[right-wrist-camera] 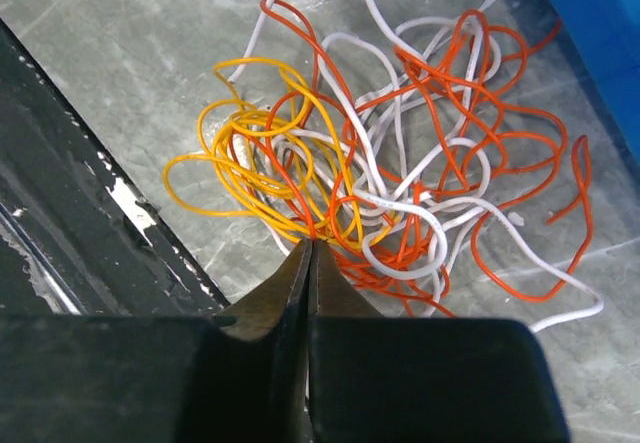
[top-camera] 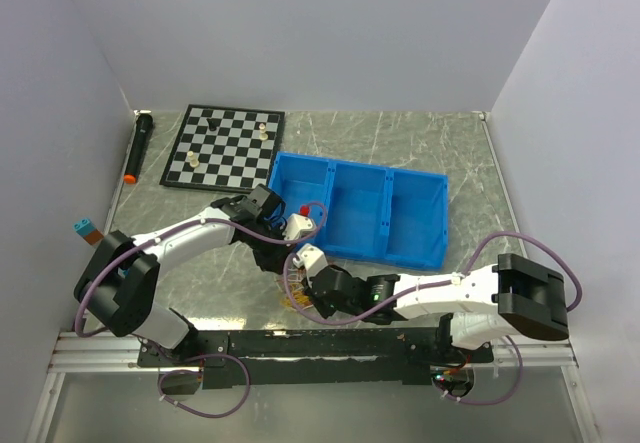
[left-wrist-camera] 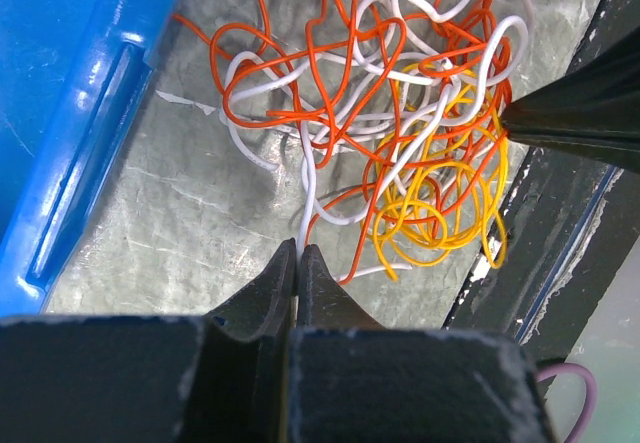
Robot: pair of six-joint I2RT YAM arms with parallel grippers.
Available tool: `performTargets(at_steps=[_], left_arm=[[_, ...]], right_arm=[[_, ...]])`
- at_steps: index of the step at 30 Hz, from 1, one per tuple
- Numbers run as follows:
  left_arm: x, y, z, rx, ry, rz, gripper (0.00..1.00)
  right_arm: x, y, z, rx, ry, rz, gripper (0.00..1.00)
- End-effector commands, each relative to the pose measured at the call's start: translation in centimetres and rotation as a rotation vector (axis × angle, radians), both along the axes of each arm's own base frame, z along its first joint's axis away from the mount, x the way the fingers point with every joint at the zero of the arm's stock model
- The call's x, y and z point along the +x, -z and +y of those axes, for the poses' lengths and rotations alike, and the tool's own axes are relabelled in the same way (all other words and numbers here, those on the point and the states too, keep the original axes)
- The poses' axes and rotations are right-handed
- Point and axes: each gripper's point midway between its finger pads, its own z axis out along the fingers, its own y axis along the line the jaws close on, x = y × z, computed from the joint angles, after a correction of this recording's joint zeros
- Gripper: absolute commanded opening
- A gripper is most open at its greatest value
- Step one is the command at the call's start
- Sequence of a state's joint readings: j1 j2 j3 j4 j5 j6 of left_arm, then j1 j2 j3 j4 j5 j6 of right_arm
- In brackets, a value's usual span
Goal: Untangle the cables
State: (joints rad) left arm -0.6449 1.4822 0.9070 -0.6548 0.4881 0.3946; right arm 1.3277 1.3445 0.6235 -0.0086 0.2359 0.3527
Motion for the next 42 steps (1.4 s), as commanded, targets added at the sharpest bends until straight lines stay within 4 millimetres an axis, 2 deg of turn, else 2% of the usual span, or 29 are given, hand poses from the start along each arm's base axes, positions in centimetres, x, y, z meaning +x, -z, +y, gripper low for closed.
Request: performTargets(at_steps=[1, 5, 13, 17, 22, 27, 31, 34, 42], left_arm=[[0.2, -0.2, -0.4, -0.017, -0.004, -0.009, 0.01], [0.3, -0.2, -0.3, -0.016, -0.007, -0.009, 0.01], [0.5, -0.2, -0.2, -0.006, -0.012, -0.019, 0.01], [0.8, -0.5, 0.2, 0.007, -0.023, -0.048, 0.01], [1.6, -1.7, 1.3, 0.019, -0.041, -0.092, 0.01], [2.2, -3.2, 3.7, 0.051, -0.073, -0.123, 0.01], [1.5, -3.6, 5.9, 0.098, -0.087, -0.155, 0.01], [1.0, -3.6, 7.8, 0.142, -0.098, -0.181, 0.01], [0.7, -2.0, 13.4, 0.311, -0.127, -0.23, 0.01]], right_arm=[[0.6, -3.4, 0.9, 0.11, 0.035, -0.025, 0.0], [0.2, -2.9, -1.1, 0.104, 0.071, -0.003, 0.0], [0.3, -3.4, -1.9, 0.118, 0.101, -0.006, 0.0], [0.2, -5.4, -2.8, 0.163, 0.13, -0.011, 0.0], [0.6, -8.8, -7.0, 0.291, 0.29, -0.023, 0.0], [1.3, -11.9, -12.0, 0.418, 0.45, -0.03, 0.0], [2.3, -13.0, -15.4, 0.44, 0.585, -0.059, 0.0], [2.9, -13.8, -17.3, 0.432, 0.652, -0.091, 0.0], [3.8, -20.3, -20.9, 0.608, 0.708, -0.185, 0.0]])
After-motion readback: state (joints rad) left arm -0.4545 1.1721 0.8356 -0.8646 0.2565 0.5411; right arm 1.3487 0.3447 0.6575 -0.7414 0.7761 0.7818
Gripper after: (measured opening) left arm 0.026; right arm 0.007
